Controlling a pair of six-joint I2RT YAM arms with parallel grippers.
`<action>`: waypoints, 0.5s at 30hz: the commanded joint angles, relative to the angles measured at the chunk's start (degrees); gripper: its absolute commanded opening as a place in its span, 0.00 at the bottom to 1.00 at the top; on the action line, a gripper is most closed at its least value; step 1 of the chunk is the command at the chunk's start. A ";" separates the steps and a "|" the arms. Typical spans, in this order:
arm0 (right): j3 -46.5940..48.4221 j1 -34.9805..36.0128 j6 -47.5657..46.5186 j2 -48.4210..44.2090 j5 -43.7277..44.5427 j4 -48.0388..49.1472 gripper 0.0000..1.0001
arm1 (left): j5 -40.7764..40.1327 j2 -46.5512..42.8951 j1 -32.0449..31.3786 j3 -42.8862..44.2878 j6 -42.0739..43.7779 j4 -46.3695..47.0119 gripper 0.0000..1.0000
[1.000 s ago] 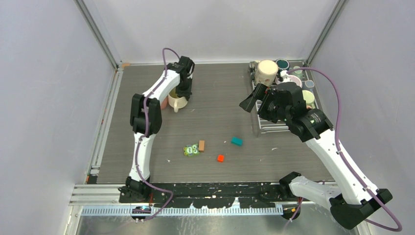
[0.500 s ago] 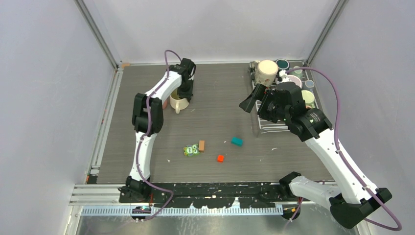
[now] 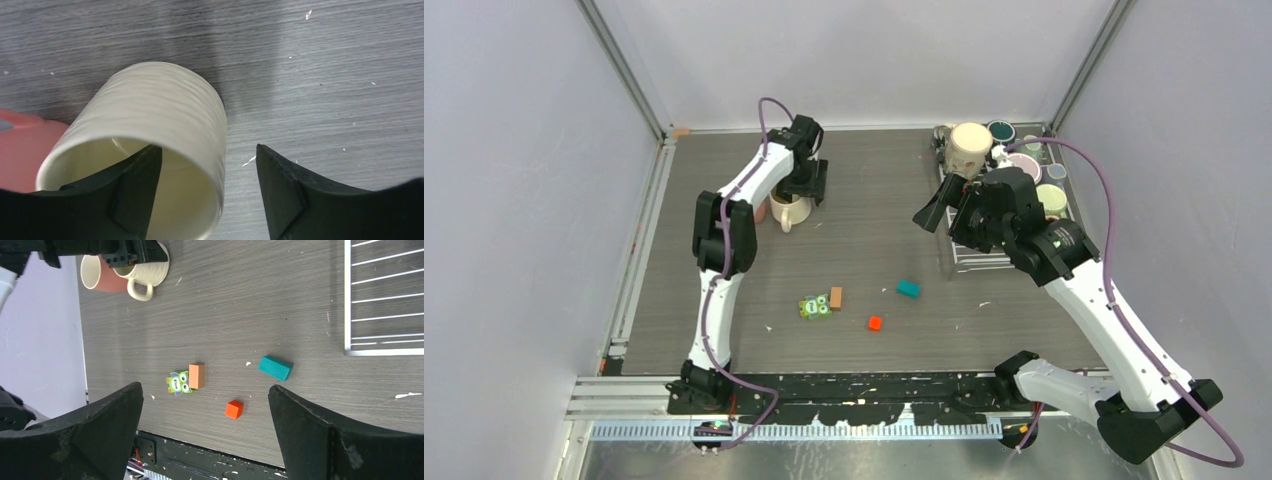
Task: Unload the cups from the dish rack
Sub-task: Place the cup at the center of the board.
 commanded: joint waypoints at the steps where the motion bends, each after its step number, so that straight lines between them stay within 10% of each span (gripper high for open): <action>1: 3.14 0.07 -0.83 0.32 2.29 -0.64 1.00 | -0.76 -7.95 -0.76 3.42 1.30 -1.09 0.73; 15: 4.80 0.01 0.51 2.76 9.80 -3.82 1.00 | 4.18 -25.97 -6.21 -4.21 -0.58 -0.24 1.00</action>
